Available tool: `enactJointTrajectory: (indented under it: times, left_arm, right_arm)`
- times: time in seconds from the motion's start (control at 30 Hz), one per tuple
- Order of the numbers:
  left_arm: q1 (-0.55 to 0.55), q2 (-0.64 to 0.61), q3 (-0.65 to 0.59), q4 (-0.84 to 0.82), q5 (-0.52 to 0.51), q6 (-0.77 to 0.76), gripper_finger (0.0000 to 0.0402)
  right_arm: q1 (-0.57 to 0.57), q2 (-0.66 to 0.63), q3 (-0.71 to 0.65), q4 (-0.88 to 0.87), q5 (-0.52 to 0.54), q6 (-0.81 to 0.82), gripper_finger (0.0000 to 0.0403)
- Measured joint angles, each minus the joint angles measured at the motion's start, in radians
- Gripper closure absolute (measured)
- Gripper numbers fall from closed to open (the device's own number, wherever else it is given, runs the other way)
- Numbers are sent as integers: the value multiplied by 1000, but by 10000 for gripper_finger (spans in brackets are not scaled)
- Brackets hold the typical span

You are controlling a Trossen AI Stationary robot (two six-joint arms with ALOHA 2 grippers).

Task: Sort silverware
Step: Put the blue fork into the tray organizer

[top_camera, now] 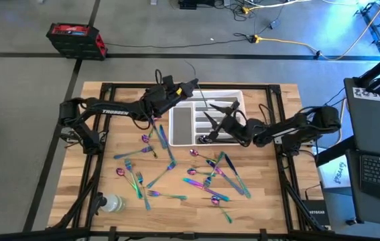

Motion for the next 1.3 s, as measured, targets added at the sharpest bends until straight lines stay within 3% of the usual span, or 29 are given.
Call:
enactJointTrajectory:
  times: [0.47,0.63,0.93,1.13,1.3]
  left_arm:
    - [-19,0,0,9,1,12,401]
    - [-19,0,0,9,5,11,401]
    - [-19,-3,0,13,-7,45,401]
    - [-21,-2,0,8,11,67,401]
    - [-20,-2,0,13,15,66,394]
  right_arm:
    - [-62,95,115,-11,15,0,241]
    - [-67,95,119,-14,22,-3,277]
    - [-68,93,118,11,69,-21,394]
    - [-63,93,118,55,200,-85,401]
    - [-54,89,117,68,190,-103,402]
